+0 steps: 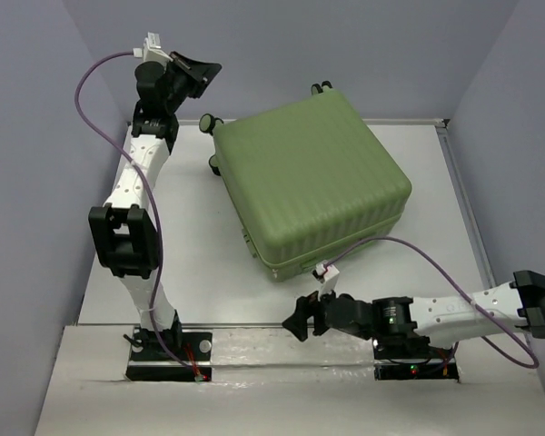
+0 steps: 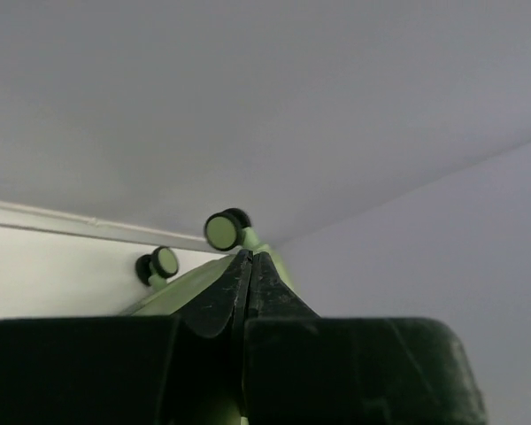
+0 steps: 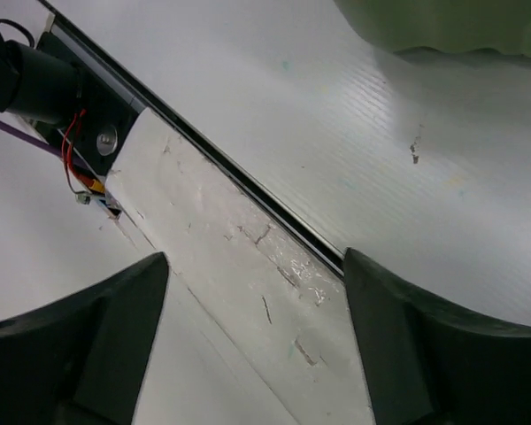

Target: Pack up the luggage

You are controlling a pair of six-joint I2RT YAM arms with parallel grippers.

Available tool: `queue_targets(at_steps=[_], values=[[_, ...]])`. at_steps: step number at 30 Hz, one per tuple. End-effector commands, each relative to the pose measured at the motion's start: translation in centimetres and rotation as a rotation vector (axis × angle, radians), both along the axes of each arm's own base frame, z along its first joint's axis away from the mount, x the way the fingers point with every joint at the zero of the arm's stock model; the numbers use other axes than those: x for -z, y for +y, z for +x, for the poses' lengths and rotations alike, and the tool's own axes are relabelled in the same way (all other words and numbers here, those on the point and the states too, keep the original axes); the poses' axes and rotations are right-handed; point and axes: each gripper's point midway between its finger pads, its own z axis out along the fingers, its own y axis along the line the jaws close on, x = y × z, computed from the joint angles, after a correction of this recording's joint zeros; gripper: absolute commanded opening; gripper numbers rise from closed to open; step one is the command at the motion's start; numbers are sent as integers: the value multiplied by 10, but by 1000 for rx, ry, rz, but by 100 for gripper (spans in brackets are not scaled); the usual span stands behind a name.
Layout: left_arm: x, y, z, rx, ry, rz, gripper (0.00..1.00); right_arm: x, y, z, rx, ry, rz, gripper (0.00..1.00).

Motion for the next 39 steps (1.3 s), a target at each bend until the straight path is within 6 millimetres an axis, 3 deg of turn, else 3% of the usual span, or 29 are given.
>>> queue_targets(at_steps=[1, 2, 3, 4, 6, 7, 8, 10, 11, 13, 18, 21, 22, 26, 29, 30, 32, 35, 36, 38, 39], values=[[67, 15, 12, -23, 114, 62, 6, 6, -31, 18, 143, -18, -51, 70], [65, 21, 14, -54, 109, 77, 6, 12, -44, 22, 183, -18, -99, 58], [70, 29, 15, -79, 126, 121, 6, 7, -50, 26, 251, 21, -67, 28], [70, 34, 16, -103, 130, 146, 7, 5, -60, 35, 321, 6, -69, 18], [72, 53, 21, -170, 138, 219, 30, 4, -82, 42, 433, 37, -82, 7], [75, 60, 24, -194, 148, 239, 47, 1, -95, 56, 521, 21, -83, 7], [80, 64, 25, -198, 162, 253, 54, 3, -108, 63, 568, 14, -111, 7], [99, 84, 31, -214, 204, 277, 64, -5, -120, 78, 656, 13, -90, 7], [105, 87, 32, -212, 215, 283, 64, -5, -126, 86, 691, 12, -97, 7], [124, 89, 38, -179, 237, 301, 73, -9, -148, 112, 795, -7, -144, 7], [149, 85, 47, -133, 275, 306, 81, -24, -216, 159, 1087, -69, -174, 7], [144, 81, 53, -111, 254, 300, 84, -33, -231, 185, 1110, -111, -144, 7], [149, 81, 56, -103, 264, 297, 84, -28, -245, 196, 1147, -60, -120, 7], [136, 77, 65, -86, 233, 286, 85, -2, -281, 224, 1200, 35, -43, 7], [121, 73, 73, -64, 183, 295, 87, 9, -288, 235, 1205, 69, 27, 7], [114, 72, 79, -60, 163, 298, 88, 2, -285, 245, 1186, 50, 67, 7], [110, 66, 84, -27, 137, 318, 88, 9, -274, 250, 1139, 93, 75, 7], [110, 48, 92, 11, 108, 384, 88, 0, -262, 265, 1081, 75, 121, 7], [127, 45, 94, 24, 137, 399, 88, -2, -261, 269, 1070, 65, 126, 7], [141, 45, 97, 33, 149, 421, 88, -11, -257, 278, 1044, 41, 143, 7], [154, 22, 95, 66, 162, 436, 88, -15, -257, 285, 1041, 28, 142, 7]])
